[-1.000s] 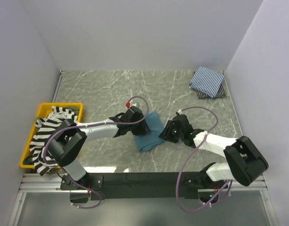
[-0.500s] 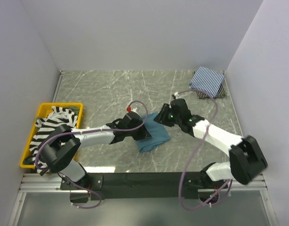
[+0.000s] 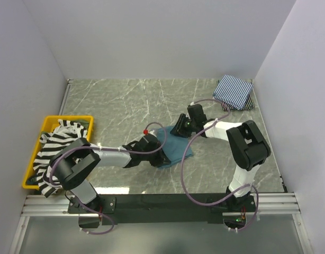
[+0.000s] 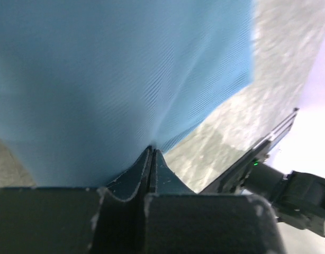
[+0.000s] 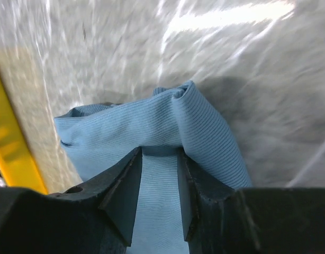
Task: Fold and stack the tank tops
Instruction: Fold the tank top
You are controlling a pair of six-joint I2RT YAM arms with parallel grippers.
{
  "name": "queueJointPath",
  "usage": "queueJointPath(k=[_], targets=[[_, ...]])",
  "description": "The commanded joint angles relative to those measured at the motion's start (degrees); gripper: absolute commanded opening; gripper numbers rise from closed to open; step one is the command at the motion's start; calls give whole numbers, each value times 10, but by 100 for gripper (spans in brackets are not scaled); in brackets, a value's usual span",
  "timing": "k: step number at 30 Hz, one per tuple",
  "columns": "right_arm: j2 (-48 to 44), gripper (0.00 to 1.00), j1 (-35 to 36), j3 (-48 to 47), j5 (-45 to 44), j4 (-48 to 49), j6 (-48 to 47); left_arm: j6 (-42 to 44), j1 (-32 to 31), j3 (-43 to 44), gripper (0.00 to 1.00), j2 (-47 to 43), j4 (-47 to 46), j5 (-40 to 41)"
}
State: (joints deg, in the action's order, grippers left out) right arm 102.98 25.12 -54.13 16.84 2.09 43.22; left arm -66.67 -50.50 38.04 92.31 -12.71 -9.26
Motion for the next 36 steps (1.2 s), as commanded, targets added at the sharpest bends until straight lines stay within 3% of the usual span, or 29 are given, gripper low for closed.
queueJointPath(k=[1,8,13,17,20,24,29,32,36], targets=[[28,40,-31,-21,5,-2,-6,-21,-22,-12,1,21,-25,-11],[42,40,-35,-47,18,-16,-13,-40,-42,-30,1,42,-32,-8],[13,41,-35,-52,14,-33,-30,-17,-41,-13,1,5,-8,0],[-30,45,-34,-55,5,-54,-43,17,-40,35,11,-45,43,20],[-77,47,-34,-55,-8,-74,-47,48,-22,74,18,-91,107,44],[-159,48,-30,-7,-51,-82,-29,80,76,117,20,-118,180,57],[-292,46,18,116,-96,-53,33,164,142,250,20,-27,246,91],[-364,44,76,199,-141,-47,80,212,164,332,25,56,262,131],[-429,43,117,292,-156,-22,144,263,192,439,32,178,304,100]])
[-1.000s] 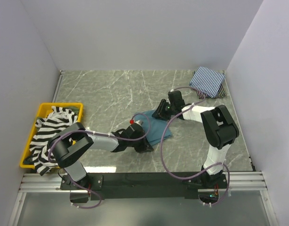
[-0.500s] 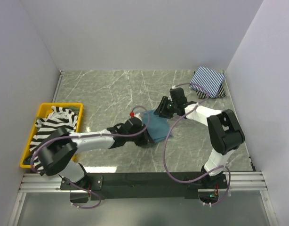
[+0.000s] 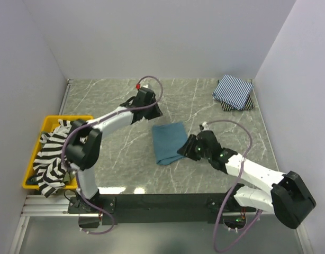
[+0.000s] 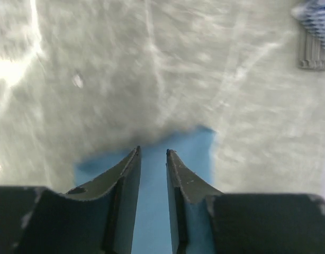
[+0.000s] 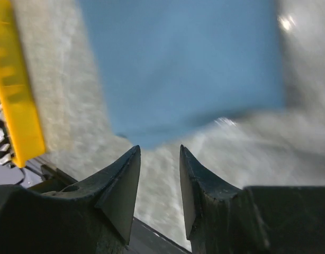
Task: Fold and stack the tank tops
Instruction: Fold the tank top
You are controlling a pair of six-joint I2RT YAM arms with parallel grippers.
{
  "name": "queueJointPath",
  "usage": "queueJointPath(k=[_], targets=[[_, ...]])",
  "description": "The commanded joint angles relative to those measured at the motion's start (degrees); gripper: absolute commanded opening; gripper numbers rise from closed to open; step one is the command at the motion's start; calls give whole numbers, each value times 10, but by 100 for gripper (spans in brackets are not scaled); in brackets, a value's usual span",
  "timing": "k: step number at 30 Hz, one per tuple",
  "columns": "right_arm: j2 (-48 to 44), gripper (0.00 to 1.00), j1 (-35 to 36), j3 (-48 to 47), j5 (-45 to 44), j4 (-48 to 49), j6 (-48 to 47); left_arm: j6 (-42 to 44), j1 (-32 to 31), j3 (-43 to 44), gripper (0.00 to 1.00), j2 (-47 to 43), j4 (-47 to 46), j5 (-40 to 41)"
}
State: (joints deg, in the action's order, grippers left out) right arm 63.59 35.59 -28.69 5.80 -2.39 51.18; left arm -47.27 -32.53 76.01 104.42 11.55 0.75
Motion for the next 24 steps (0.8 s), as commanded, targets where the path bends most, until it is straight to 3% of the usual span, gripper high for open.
queueJointPath(k=[1,5,9,15,20,24], targets=[[-53,43,14,63,-48,23,79,88,13,87,32,71,65,-3],[-67,43,15,86,-57,23,86,116,15,126,32,130,85,-20],[-23,42,15,91,-44,61,91,112,15,114,30,149,85,-18],[49,37,7,80,-31,100,96,97,15,51,20,128,49,-38],[94,33,-65,51,-6,105,67,64,7,-34,10,100,8,-45],[147,33,-117,-26,10,84,29,9,-9,-114,7,49,-36,-25]])
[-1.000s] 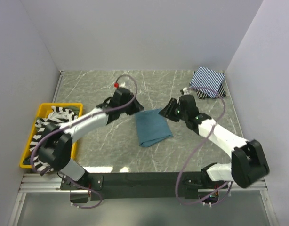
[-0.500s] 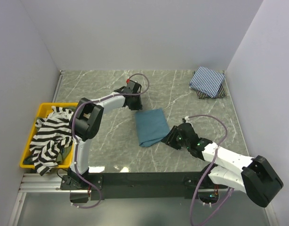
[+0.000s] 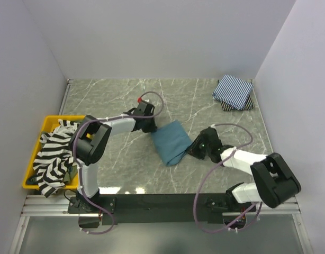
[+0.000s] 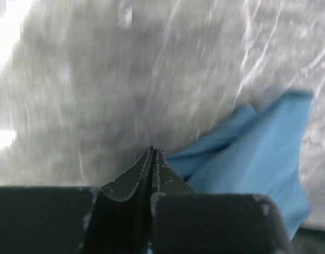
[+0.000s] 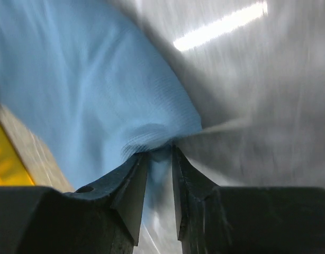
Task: Fold and stack the tank tops
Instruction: Fold the tank top
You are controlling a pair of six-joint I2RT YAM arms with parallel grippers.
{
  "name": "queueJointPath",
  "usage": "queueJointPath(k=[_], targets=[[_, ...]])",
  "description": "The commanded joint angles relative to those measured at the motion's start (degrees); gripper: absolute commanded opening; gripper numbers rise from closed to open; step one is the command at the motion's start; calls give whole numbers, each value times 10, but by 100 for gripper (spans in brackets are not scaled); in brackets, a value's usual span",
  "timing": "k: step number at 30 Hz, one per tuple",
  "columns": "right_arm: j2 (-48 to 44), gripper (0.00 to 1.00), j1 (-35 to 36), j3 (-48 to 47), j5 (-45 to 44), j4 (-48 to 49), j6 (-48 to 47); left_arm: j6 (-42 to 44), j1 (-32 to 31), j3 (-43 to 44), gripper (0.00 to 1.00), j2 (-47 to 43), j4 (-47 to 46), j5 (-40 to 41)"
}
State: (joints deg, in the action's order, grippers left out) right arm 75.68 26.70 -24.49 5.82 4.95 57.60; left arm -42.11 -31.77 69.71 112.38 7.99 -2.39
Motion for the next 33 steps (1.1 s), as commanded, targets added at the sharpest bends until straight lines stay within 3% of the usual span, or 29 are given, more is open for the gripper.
queueJointPath(k=[1,5,10,15,18,23,27,33], targets=[[54,32,-32,-87,12,4,-51,-56,-21,-92,6,-41,-10,12],[146,32,-52,-195,33,-28,-86,-132,-54,-194,6,-107,-57,22],[287,33,-52,-381,71,-71,-136,-236,-153,-278,5,-178,-97,48],[330,38,-52,-496,49,-146,-177,-262,-176,-297,12,-252,-40,97],[275,47,-60,-481,4,-161,-190,-239,-166,-300,15,-323,11,123],[167,52,-81,-392,-29,-173,-187,-153,-165,-260,15,-404,44,130],[40,54,-83,-265,-17,-140,-151,-78,-167,-179,14,-354,24,90],[-64,59,-82,-67,25,-51,-71,-30,-168,-83,7,-228,0,15]])
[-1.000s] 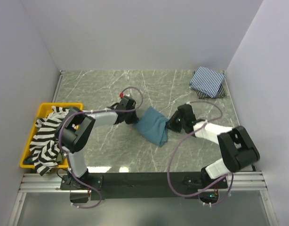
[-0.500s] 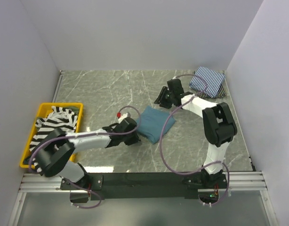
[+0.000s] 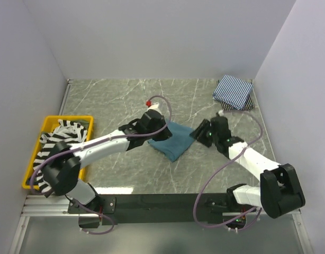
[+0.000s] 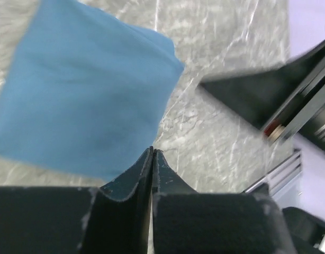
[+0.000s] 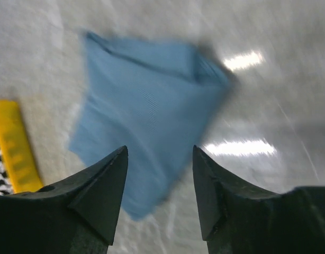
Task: Fold and stack the tank tops
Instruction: Fold the tank top
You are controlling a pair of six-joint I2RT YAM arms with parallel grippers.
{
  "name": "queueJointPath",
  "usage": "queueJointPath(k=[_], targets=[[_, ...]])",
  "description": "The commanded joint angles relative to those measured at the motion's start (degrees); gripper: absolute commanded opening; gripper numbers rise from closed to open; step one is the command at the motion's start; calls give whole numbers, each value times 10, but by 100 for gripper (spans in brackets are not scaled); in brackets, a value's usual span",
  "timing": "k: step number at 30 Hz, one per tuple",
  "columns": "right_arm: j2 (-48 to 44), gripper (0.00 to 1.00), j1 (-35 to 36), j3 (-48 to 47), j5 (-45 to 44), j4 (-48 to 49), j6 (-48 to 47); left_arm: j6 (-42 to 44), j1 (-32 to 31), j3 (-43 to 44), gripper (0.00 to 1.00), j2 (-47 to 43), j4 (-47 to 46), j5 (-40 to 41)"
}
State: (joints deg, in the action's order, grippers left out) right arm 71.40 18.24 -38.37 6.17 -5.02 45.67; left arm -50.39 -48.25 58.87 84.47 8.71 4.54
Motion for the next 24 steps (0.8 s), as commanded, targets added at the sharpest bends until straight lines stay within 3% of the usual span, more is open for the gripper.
queueJointPath(k=[1,6,14,24], targets=[[-24,60,3,91,41,70,56,58,-6,34,6,65,-11,-66],[10,65,9,150,68,164,84,62,-27,41,1,125,7,-60],[81,68,13,168,58,254,106,38,-38,-16,0,168,-7,-52],[161,63,24,121,2,227,95,35,-43,-20,1,182,-13,-57]])
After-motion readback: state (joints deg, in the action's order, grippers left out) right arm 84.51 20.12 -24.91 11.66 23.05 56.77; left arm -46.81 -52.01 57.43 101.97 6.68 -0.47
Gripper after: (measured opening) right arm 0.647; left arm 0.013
